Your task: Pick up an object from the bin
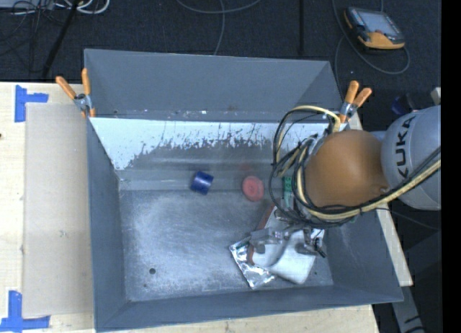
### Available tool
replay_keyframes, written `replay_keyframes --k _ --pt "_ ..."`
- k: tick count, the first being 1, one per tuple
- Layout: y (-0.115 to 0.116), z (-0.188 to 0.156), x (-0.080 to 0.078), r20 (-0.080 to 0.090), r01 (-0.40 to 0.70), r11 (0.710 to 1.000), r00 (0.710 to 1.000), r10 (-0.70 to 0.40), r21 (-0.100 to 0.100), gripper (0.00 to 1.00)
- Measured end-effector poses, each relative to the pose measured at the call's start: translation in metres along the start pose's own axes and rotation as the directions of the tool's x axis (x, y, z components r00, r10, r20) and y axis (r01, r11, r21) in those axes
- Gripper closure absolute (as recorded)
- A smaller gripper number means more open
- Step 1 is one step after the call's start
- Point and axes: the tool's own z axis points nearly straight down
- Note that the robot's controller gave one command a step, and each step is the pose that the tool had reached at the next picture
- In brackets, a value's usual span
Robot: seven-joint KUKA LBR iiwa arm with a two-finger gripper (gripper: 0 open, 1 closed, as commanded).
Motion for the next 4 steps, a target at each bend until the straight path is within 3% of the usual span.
replay_keyframes --k 1,2,3,4 --pt "-0.039 0.001 0.031 0.0 -0.01 1.0 1.0 0.01 -0.009 0.0" --pt "-0.079 -0.002 -0.004 -0.004 -0.03 1.0 1.0 0.03 -0.003 0.0" --pt "-0.076 0.002 -0.006 0.005 -0.036 0.999 0.999 0.036 -0.004 1.0" --pt "-0.065 -0.133 0.001 0.004 -0.025 1.0 1.0 0.025 0.0 1.0"
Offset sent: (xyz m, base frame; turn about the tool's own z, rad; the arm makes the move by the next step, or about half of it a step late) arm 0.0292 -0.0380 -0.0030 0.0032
